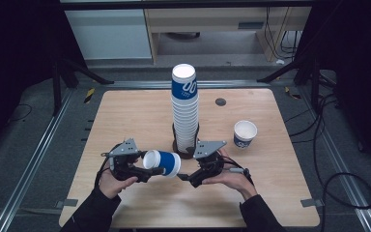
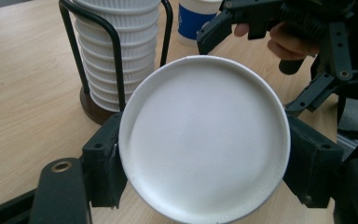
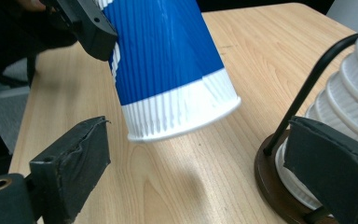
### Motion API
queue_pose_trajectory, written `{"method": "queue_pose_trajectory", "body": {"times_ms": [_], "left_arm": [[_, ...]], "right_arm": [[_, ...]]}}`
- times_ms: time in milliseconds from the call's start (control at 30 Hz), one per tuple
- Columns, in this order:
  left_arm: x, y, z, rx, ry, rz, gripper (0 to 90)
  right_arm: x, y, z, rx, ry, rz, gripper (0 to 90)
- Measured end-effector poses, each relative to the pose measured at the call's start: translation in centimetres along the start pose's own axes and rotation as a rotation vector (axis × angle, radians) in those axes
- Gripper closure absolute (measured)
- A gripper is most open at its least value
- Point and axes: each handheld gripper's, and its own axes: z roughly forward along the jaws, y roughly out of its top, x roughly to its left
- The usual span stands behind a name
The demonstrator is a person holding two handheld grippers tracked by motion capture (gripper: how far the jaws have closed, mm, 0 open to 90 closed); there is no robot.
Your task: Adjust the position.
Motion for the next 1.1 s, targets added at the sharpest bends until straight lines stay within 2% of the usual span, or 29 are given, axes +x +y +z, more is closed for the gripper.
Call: {"method": "queue_pose_trajectory", "body": {"times_ms": [167,500,633,933,1100], "left_arm": [[0.0,0.0,-0.1,-0.029,-0.008,-0.003,26.0],[-1.1,0.4,0.3,-0.076,-0.068,0.013,26.0],[-1.5,0.4,0.6,-0.072,-0.098,0.021,26.0],[-2.0,0.4,1.0,-0.063,-0.124,0.042,26.0],[-1.8,0.4,1.0,-0.063,-0.139,0.031,26.1]], "right_arm": [[-0.2,-0.4,0.3,0.001,0.014,0.017,6.6],[0.2,-0.4,1.3,-0.025,0.070,0.022,6.4],[0.4,-0.2,1.6,-0.039,0.089,0.017,6.3],[0.8,-0.2,2.0,-0.060,0.140,0.018,9.1],[0.8,-0.3,2.0,-0.052,0.153,0.009,11.4]]}}
